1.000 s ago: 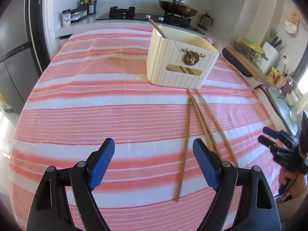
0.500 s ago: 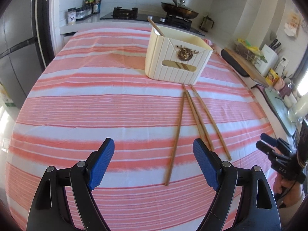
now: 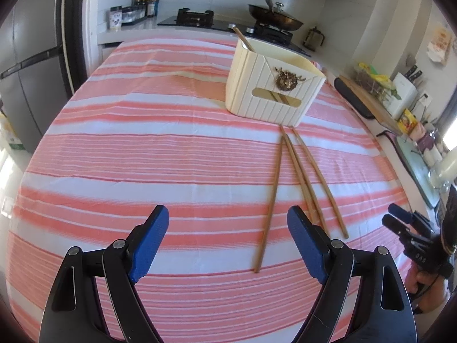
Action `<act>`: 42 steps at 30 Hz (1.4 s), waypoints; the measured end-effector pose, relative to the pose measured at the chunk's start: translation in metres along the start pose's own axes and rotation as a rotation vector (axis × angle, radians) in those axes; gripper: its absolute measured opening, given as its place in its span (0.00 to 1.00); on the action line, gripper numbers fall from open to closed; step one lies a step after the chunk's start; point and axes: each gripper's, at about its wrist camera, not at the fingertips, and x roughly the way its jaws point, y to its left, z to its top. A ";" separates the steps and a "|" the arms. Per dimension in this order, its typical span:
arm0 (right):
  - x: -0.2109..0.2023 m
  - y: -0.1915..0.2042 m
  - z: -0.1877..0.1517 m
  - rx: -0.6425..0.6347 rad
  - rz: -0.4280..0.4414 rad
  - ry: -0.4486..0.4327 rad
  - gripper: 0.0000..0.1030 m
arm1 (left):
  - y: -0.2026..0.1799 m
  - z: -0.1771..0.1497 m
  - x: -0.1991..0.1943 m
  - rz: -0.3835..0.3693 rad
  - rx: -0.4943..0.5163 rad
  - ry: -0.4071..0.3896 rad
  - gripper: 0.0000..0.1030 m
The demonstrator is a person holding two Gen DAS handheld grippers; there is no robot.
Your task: Organize utensils
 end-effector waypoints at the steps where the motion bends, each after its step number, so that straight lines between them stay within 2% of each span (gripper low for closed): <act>1: 0.000 0.000 0.000 0.002 0.000 0.000 0.50 | 0.001 0.000 0.000 0.001 -0.004 -0.002 0.83; 17: 0.000 0.006 0.003 -0.004 0.003 -0.006 0.50 | 0.011 -0.001 0.000 0.008 -0.029 -0.008 0.83; 42: 0.009 0.010 0.000 -0.003 0.006 0.031 0.50 | 0.021 -0.003 0.005 0.012 -0.031 0.006 0.83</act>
